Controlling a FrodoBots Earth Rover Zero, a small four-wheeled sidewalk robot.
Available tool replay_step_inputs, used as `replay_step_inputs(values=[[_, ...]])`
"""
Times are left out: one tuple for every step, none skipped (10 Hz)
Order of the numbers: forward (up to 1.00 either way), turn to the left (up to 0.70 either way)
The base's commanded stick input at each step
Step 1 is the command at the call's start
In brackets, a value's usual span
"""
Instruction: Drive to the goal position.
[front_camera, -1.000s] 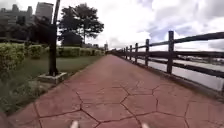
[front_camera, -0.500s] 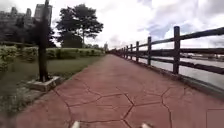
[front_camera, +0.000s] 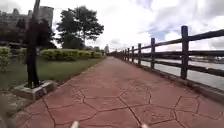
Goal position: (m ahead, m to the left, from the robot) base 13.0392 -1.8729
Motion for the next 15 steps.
replay_step_inputs(values=[[0.70,0.00],[0.70,0.00],[0.70,0.00],[0.70,0.00],[0.70,0.00],[0.70,0.00],[0.70,0.00],[0.70,0.00],[0.70,0.00],[0.70,0.00],[0.70,0.00],[0.70,0.00],[0.70,0.00],[0.70,0.00],[0.70,0.00]])
